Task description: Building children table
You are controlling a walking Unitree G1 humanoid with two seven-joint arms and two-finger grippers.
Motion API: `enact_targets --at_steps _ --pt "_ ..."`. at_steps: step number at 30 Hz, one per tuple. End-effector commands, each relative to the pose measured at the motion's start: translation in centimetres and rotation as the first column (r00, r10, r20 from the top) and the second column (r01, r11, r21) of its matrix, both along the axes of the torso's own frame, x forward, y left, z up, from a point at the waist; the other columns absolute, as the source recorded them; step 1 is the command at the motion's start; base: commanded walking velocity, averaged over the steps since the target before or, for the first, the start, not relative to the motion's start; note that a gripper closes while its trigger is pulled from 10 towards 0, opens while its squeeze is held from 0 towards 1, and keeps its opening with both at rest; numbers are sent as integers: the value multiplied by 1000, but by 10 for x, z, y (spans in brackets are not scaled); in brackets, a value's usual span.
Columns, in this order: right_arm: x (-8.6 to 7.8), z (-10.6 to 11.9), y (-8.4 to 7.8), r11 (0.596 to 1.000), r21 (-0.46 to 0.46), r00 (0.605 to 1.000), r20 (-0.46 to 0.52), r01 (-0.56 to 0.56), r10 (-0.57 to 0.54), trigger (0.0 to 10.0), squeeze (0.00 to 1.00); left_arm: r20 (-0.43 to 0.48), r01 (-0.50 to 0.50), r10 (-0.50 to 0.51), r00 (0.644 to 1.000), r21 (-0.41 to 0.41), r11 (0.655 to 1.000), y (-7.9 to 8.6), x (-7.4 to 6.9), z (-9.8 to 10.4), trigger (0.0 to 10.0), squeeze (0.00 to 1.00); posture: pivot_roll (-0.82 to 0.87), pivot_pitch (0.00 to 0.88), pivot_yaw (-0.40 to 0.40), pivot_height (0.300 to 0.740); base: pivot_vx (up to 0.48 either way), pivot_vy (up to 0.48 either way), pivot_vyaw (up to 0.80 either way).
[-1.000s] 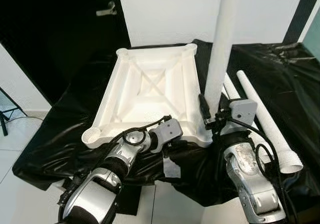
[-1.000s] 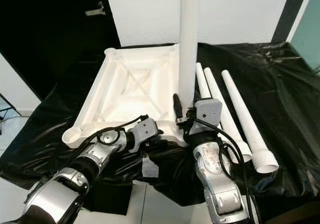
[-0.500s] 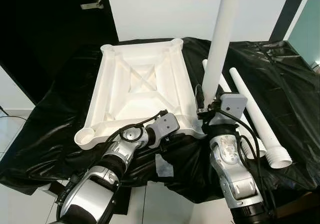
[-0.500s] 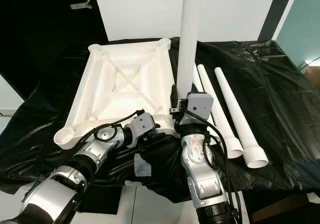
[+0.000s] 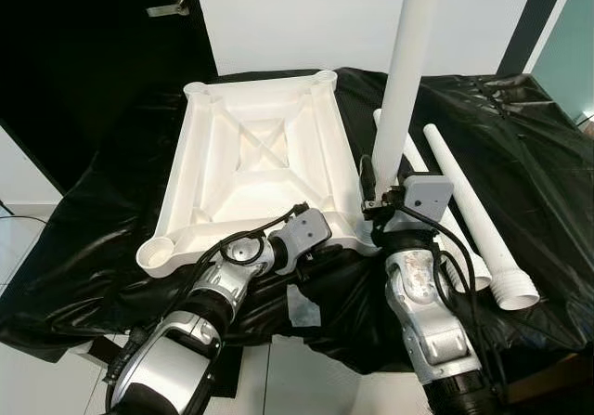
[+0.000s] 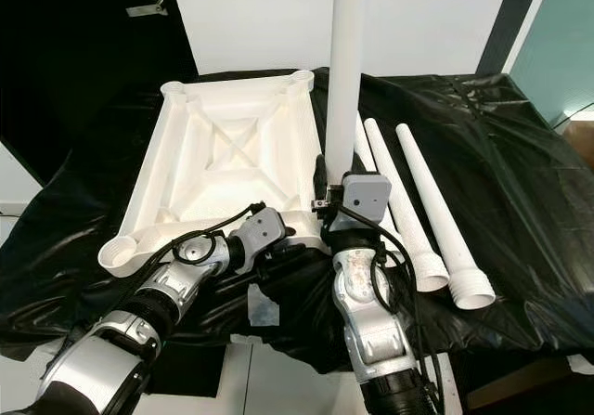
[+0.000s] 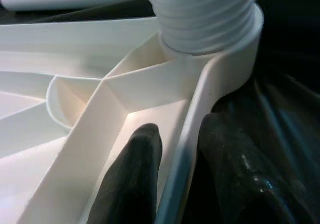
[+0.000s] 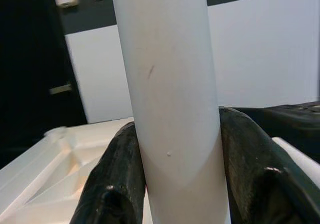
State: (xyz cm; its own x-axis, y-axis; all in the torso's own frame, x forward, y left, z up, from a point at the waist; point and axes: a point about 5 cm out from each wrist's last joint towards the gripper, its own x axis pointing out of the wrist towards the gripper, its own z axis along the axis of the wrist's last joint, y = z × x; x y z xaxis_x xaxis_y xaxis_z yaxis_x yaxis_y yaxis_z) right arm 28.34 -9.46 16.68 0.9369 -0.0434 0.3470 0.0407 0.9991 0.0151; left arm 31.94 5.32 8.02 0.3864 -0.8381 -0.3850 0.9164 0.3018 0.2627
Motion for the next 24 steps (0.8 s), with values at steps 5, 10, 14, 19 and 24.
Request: enact_targets --at_steps 5,10,14,19,24 --pt "12 -56 -16 977 -45 940 -267 206 -211 10000 0 -149 71 -62 987 55 996 2 -25 -34 10000 0 23 55 54 740 0 0 0" --pt "14 -56 -7 980 -53 945 -260 193 -200 10000 0 -145 63 -54 988 59 996 6 -25 -34 10000 0 36 62 57 740 0 0 0" --pt "14 -60 -6 984 -63 944 -277 166 -177 10000 0 -144 44 -36 989 58 997 10 -24 -34 10000 0 33 59 55 740 0 0 0" --pt "16 -57 -6 988 -80 956 -251 133 -149 10000 1000 -145 38 -29 989 56 998 9 -25 -36 10000 0 15 52 51 740 0 0 0" --pt "12 -55 -8 994 -100 972 -225 51 -73 10000 0 -143 35 -28 989 42 999 2 -25 -35 10000 0 -8 45 40 740 0 0 0"
